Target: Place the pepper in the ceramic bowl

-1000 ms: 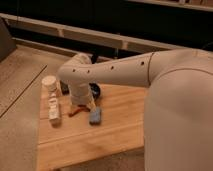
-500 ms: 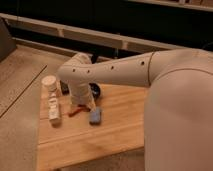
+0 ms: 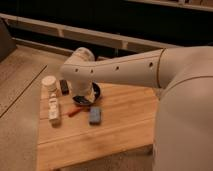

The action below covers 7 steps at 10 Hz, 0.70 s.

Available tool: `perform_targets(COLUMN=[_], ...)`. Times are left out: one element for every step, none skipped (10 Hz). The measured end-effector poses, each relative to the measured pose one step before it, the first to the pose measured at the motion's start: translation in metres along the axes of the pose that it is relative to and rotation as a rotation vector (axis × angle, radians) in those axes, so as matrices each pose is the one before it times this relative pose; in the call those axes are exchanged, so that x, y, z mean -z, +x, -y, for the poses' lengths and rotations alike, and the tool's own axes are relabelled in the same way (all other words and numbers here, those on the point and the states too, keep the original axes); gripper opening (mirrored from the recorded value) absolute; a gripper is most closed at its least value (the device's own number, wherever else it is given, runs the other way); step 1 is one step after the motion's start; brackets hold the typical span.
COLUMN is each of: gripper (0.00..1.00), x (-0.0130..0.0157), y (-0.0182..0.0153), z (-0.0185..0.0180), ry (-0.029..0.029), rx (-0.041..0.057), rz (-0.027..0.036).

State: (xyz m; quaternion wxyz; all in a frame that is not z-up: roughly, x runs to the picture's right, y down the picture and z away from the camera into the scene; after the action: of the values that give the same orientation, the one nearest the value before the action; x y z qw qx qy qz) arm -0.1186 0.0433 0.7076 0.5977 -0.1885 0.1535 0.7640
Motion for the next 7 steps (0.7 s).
perform_targets(gripper=[0.65, 0.65, 0.65, 0.65, 0.65, 0.65, 0.65], x=[0.00008, -0.00021, 0.00006, -0.00005, 0.00001, -0.00005, -0.00002], y=[-0.00001, -0.00050, 0.00027, 0.00003, -0.00006, 0.00003, 0.00002], z=[0.00035, 0.00092, -0.00075, -0.00002, 0.00012, -0.00003, 0.00002], ry=[0.00038, 0.00060, -0.00058, -0.00002, 0.00009, 0.00004, 0.00004], rx=[-0.01552, -0.00444, 0.00023, 0.00007, -0.00018, 0.00005, 0.00005], rz=[-0.00012, 0.00168, -0.00013, -0.00005, 0.00008, -0.00008, -0.00003])
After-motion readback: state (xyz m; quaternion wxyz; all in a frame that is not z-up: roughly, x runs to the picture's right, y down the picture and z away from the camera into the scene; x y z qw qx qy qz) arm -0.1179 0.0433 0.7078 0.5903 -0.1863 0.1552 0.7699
